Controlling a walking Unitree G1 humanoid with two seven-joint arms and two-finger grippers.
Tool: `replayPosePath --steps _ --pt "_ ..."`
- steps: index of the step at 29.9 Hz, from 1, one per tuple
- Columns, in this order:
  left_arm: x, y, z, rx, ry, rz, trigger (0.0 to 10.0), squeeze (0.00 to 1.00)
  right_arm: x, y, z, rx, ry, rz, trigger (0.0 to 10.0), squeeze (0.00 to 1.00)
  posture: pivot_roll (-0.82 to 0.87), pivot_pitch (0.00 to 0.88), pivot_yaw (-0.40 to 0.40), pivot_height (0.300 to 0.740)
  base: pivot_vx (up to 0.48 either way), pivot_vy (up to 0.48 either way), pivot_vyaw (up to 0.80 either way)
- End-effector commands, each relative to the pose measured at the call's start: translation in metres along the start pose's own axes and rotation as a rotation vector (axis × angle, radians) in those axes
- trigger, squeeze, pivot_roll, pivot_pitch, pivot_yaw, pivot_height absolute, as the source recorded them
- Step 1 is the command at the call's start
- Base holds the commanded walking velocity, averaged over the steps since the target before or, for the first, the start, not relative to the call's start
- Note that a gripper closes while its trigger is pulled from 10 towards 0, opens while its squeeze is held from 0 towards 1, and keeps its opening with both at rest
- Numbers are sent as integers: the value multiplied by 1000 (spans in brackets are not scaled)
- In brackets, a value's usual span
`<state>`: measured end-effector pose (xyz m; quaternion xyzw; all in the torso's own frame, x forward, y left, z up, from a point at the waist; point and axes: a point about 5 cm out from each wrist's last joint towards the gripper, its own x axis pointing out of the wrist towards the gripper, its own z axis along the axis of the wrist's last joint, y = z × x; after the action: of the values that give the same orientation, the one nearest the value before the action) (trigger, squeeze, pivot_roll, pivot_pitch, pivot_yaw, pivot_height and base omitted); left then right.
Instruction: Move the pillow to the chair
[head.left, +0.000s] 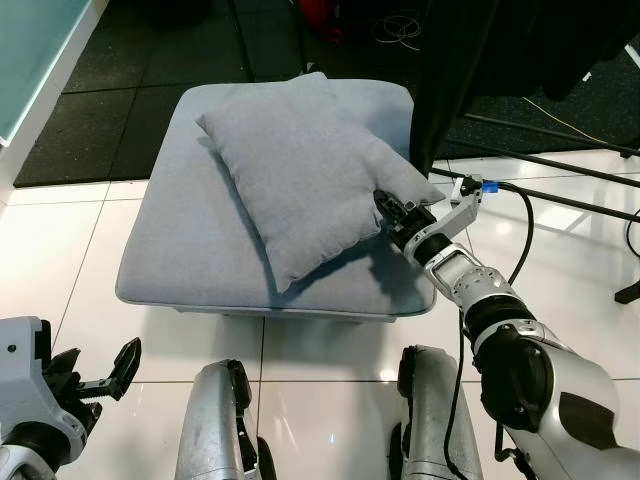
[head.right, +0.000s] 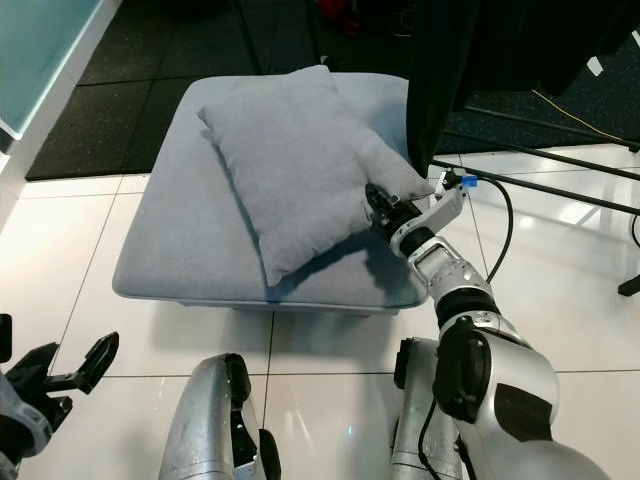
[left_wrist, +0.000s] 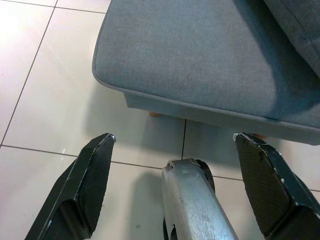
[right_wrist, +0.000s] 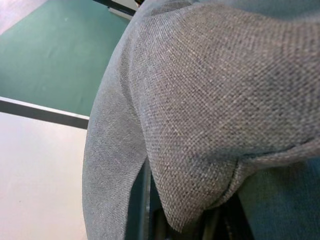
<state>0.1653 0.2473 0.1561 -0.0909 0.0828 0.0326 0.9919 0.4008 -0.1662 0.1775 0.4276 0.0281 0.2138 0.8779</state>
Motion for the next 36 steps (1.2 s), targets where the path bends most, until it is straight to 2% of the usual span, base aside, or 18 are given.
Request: replayPosePath --steps 1,6,8,10,14,16,17,18,19,20,21,23,25,29,32,34,35,36 --pt "-4 8 0 22 25 33 10000 0 4 5 -1 2 1 14 0 0 113 392 104 490 0 0 0" --pt "-2 8 -2 15 23 35 10000 0 7 10 4 -26 -7 37 0 0 100 374 99 490 0 0 0" --pt "0 8 -2 12 22 36 10000 0 9 14 5 -56 3 46 0 0 94 366 94 490 0 0 0" --pt "7 8 -5 -2 13 40 10000 0 17 28 2 -158 45 122 0 0 57 312 83 490 0 0 0" --pt "10 8 -6 -9 8 41 10000 0 20 34 0 -194 60 159 0 0 51 305 80 490 0 0 0" --pt "30 1 -5 -38 -38 18 10000 0 27 55 3 -237 52 279 0 0 -13 222 64 490 0 0 0" --pt "30 1 -5 -38 -38 18 10000 0 27 55 3 -237 52 279 0 0 -13 222 64 490 0 0 0" --pt "36 -3 -5 -46 -53 8 10000 0 28 61 4 -241 44 314 0 0 -13 222 64 490 0 0 0" --pt "46 -7 -4 -58 -69 -8 10000 0 28 66 6 -249 30 347 0 0 -52 179 65 490 0 0 0" --pt "46 -7 -4 -58 -69 -8 10000 0 28 66 6 -249 30 347 0 0 -52 179 65 490 0 0 0" --pt "55 -10 -5 -64 -77 -25 10000 0 26 69 6 -234 15 361 0 0 -79 156 69 490 0 0 0" --pt "55 -10 -5 -64 -77 -25 10000 0 26 69 6 -234 15 361 0 0 -79 156 69 490 0 0 0" --pt "74 -13 -5 -73 -93 -45 10000 0 20 67 -1 -226 14 363 0 0 -109 98 70 490 0 0 0" --pt "79 -14 -3 -81 -105 -45 10000 0 16 66 -4 -225 15 357 0 0 -112 92 70 490 0 0 0" --pt "95 -21 2 -118 -157 -48 10000 0 5 65 -8 -253 16 350 0 0 -143 41 67 490 0 0 0" --pt "95 -21 2 -118 -157 -48 10000 0 5 65 -8 -253 16 350 0 0 -143 41 67 490 0 0 0" --pt "103 -26 3 -129 -169 -59 10000 0 1 65 -11 -274 31 350 0 0 -173 0 60 490 0 0 0" --pt "111 -31 1 -136 -172 -65 10000 0 -3 59 -20 -291 64 323 0 0 -189 0 56 495 0 0 0"
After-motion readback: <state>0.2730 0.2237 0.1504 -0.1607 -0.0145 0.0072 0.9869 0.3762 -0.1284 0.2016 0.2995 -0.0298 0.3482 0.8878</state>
